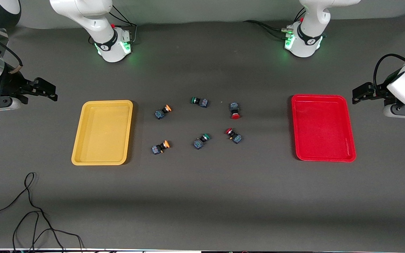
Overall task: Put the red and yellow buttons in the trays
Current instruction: 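Move both grippers out from rest toward the buttons between the trays, then grasp an orange button with the right gripper while the left gripper grasps a red button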
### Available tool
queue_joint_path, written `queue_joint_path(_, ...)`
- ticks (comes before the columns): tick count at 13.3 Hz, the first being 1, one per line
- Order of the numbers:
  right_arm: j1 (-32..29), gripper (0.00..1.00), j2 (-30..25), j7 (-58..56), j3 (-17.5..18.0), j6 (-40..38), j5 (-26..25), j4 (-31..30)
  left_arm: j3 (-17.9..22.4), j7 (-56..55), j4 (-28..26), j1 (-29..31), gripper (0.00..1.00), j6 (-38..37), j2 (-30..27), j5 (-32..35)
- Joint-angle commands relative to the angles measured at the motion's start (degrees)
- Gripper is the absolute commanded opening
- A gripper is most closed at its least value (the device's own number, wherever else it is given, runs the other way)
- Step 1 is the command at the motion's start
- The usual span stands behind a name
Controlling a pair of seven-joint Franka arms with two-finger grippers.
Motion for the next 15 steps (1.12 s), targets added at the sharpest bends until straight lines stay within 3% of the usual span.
queue_joint_path(1,-0.53,1.0,-0.96,0.7,0.12,-0.27,3.47,-0.66,-0.19,-0.87,-1.21,-0.03,1.0,0.9,-1.39,0.31)
queue_joint_path(4,-0.27,1.0,-0.08,1.06,0.12,-0.27,4.01,-0.92,-0.19,-0.87,-1.21,-0.03,1.0,0.9,-1.39,0.23)
queue_joint_path(8,3.33,1.0,0.54,14.92,3.01,4.97,4.1,-7.05,-0.19,-2.35,-0.85,-0.21,1.0,0.81,-0.95,0.23)
queue_joint_path(11,3.51,1.0,0.71,25.35,8.27,11.92,4.1,-13.9,-0.28,-3.07,-2.43,-1.34,1.0,1.86,-0.95,-0.04)
queue_joint_path(13,3.51,1.0,0.89,37.65,14.85,19.11,3.76,-20.4,-0.28,-9.88,-6.63,-5.63,1.0,4.67,-1.82,-0.04)
queue_joint_path(15,3.51,1.0,3.94,46.2,17.43,24.15,3.75,-23.5,-0.45,-14.91,-11.03,-10.82,1.0,6.34,-3.05,-0.65)
